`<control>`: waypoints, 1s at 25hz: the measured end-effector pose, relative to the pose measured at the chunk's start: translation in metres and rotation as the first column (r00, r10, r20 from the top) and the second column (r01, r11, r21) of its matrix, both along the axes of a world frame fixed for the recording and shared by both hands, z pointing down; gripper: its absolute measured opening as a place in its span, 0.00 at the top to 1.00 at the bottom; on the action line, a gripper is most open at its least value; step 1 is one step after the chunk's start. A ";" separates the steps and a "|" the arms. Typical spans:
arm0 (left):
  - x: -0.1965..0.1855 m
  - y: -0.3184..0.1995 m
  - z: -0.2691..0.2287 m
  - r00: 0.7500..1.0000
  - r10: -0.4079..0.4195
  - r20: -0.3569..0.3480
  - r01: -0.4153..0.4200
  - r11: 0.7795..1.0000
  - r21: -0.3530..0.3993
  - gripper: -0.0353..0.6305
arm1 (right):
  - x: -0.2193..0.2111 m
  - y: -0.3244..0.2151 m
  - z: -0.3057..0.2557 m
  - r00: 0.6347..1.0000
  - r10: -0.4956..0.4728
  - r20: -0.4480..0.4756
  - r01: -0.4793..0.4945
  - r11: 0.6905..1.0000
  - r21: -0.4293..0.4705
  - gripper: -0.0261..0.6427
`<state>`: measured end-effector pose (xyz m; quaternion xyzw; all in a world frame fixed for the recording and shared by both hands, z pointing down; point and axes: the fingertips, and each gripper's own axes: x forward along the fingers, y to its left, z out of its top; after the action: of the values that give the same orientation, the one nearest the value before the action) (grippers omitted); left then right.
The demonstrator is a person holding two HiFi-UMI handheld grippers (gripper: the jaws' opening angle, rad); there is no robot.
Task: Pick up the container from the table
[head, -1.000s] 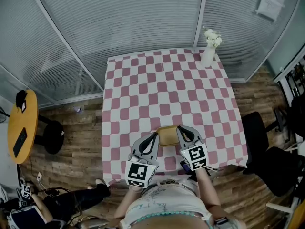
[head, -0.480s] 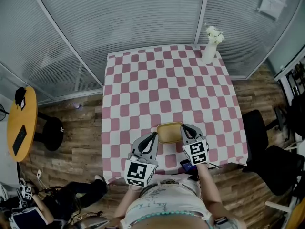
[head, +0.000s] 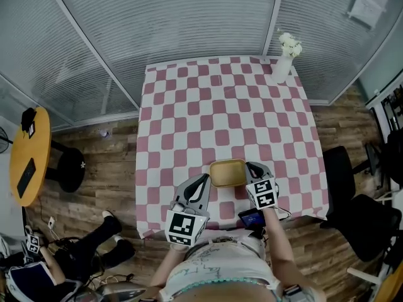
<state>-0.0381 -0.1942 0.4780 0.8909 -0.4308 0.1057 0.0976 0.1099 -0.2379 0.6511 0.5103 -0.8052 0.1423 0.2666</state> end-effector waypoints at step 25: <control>-0.015 -0.004 0.016 0.998 -0.051 0.031 0.052 0.997 -0.053 0.92 | 0.010 0.002 0.075 0.998 -0.045 -0.054 0.032 0.976 -0.215 0.97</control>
<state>-0.0532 -0.1981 0.4941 0.8748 -0.4521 0.1280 0.1178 0.1196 -0.2361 0.7259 0.4669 -0.7868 0.2079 0.3459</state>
